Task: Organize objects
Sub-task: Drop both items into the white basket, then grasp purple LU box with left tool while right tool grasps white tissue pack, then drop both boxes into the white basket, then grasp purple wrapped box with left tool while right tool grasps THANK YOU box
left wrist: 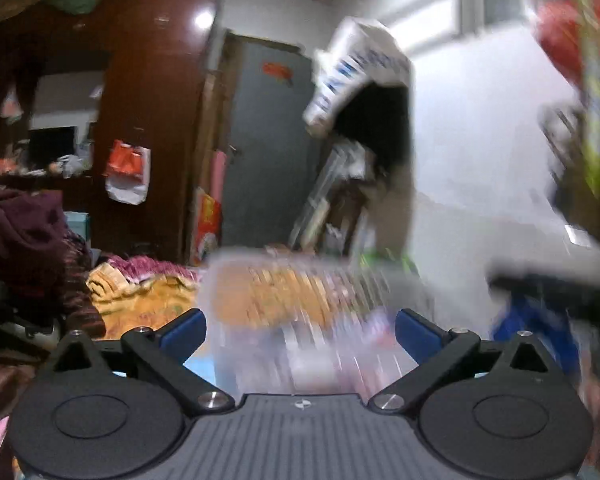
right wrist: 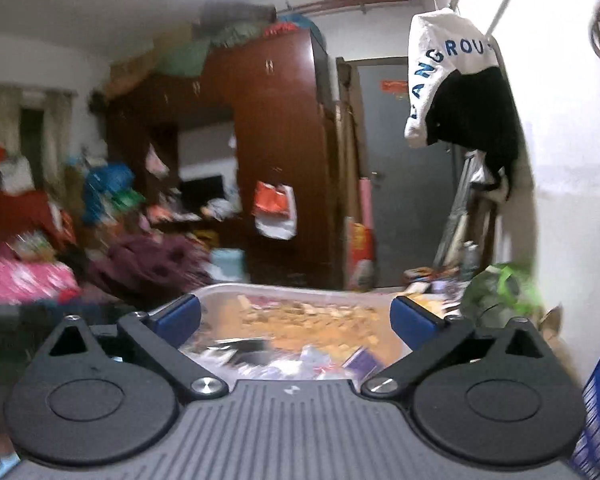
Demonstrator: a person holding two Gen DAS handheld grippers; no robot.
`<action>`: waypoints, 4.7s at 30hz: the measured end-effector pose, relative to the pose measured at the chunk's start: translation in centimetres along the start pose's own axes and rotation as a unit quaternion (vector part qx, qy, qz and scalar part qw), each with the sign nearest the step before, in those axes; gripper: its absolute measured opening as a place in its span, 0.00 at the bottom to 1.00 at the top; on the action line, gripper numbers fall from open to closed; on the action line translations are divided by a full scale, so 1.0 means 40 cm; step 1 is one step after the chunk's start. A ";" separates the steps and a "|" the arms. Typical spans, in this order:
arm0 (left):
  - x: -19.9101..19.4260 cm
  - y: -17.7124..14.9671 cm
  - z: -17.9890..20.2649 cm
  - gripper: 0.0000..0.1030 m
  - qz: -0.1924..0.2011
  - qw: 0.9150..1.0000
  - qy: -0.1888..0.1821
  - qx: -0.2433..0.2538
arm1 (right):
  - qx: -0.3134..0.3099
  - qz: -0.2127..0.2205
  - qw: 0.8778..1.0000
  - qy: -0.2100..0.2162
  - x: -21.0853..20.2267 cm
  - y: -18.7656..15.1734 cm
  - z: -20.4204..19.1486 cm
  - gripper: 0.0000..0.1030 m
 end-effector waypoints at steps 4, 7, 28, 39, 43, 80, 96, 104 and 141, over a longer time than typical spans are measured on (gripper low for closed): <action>-0.044 -0.140 0.114 0.99 -0.050 0.997 -0.025 0.053 | -0.002 -0.026 1.000 -0.009 -0.038 -0.079 0.006 1.00; -0.015 -0.210 0.179 0.96 -0.097 0.992 -0.035 0.072 | 0.003 -0.051 0.998 -0.035 -0.015 -0.117 0.018 1.00; -0.099 -0.319 -0.010 0.53 -0.082 0.996 0.034 -0.019 | -0.033 -0.122 0.992 -0.028 0.075 -0.286 -0.118 0.88; -0.126 -0.313 0.004 0.53 -0.030 0.999 0.009 -0.030 | 0.000 -0.116 0.993 -0.014 0.012 -0.297 -0.055 0.51; -0.127 -0.315 0.024 0.53 -0.017 1.000 -0.001 -0.027 | 0.015 -0.077 0.997 -0.022 -0.055 -0.281 0.000 0.50; 0.144 0.129 -0.017 0.56 0.000 0.998 -0.028 -0.061 | -0.049 0.000 0.999 -0.011 0.115 0.080 -0.043 0.53; 0.088 -0.142 -0.004 0.99 -0.117 0.992 0.025 0.037 | -0.029 -0.071 0.997 -0.015 -0.013 -0.151 -0.025 1.00; 0.182 -0.199 -0.029 0.94 -0.172 0.985 0.031 0.007 | 0.013 -0.137 0.990 -0.042 0.086 -0.236 0.020 1.00; 0.125 -0.229 -0.169 0.69 -0.110 0.981 0.067 -0.143 | 0.000 -0.211 0.976 -0.043 0.189 -0.322 -0.069 0.83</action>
Point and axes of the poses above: each gripper's, at about its wrist camera, not at the fingertips, and x roughly the way its jaws point, z to its right, y to its top, the point moved 7 cm from there along x, roughly the way its jaws point, and after that the axes turned 10 degrees about x, right-handed, at the moved point
